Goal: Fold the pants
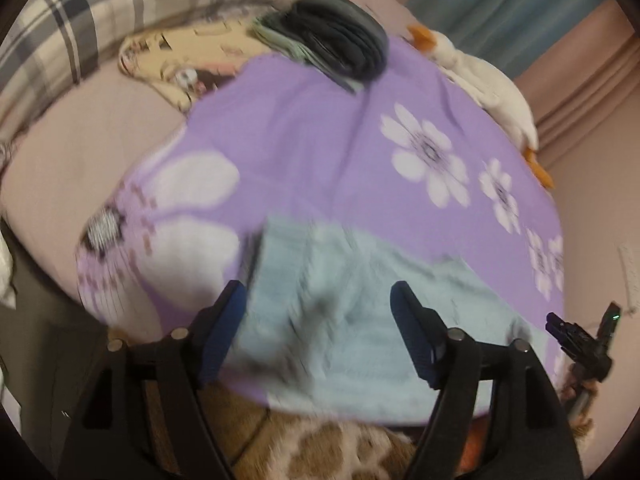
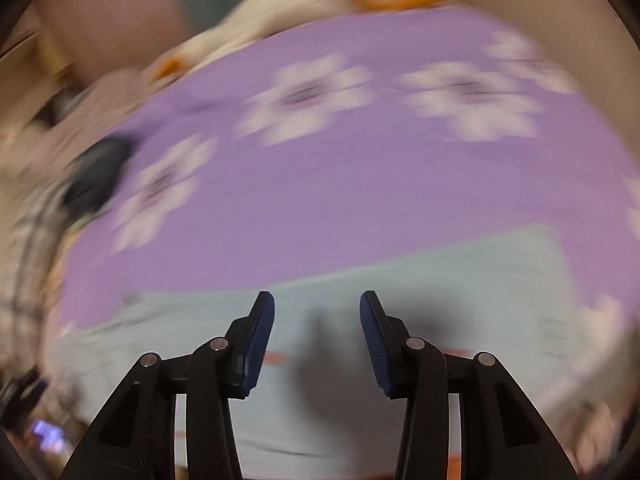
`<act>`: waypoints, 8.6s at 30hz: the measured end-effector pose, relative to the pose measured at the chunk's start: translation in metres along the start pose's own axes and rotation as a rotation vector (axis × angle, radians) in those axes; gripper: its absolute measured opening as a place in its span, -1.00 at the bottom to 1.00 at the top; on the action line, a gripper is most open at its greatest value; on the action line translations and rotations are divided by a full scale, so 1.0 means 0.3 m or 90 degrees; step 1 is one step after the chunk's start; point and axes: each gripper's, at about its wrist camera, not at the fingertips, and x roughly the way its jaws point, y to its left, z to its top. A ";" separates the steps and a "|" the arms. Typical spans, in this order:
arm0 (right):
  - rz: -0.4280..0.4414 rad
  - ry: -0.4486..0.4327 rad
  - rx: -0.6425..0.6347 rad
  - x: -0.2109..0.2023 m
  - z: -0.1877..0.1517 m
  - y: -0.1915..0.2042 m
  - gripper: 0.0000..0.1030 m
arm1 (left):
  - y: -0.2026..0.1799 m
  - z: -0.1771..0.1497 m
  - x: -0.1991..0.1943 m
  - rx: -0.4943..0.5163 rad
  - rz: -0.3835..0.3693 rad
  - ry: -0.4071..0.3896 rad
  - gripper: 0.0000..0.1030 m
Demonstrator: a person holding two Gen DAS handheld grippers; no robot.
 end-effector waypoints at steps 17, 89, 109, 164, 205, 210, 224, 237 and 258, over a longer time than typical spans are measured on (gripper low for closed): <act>0.171 0.253 -0.167 0.467 -0.008 0.592 -0.14 | 0.091 -0.012 0.125 -0.031 -0.013 0.084 -0.40; -0.229 -0.055 0.312 0.111 0.051 -0.704 -0.65 | -0.600 0.010 0.638 0.165 -0.086 0.187 -0.31; -0.206 -0.061 0.358 -0.134 -0.235 -0.724 -0.05 | -0.605 -0.236 0.386 0.213 -0.150 0.241 0.26; -0.254 -0.128 0.325 -0.112 -0.337 -0.738 -0.85 | -0.521 -0.435 0.341 0.196 -0.134 0.126 0.26; -0.081 -0.209 0.349 -0.070 -0.300 -0.724 0.11 | -0.650 -0.345 0.281 0.240 -0.068 0.055 0.89; -0.065 -0.210 0.344 -0.058 -0.287 -0.717 -0.63 | -0.639 -0.341 0.304 0.223 -0.064 0.073 0.89; -0.065 -0.348 0.221 -0.317 -0.188 -0.419 -0.66 | -0.573 -0.314 0.267 0.186 -0.058 0.067 0.89; 0.060 -0.280 -0.038 -0.243 -0.132 0.153 -0.66 | -0.464 -0.291 0.208 0.144 -0.039 0.041 0.89; 0.142 0.056 -0.125 0.172 -0.305 0.371 0.29 | -0.396 -0.280 0.207 0.124 -0.052 0.055 0.89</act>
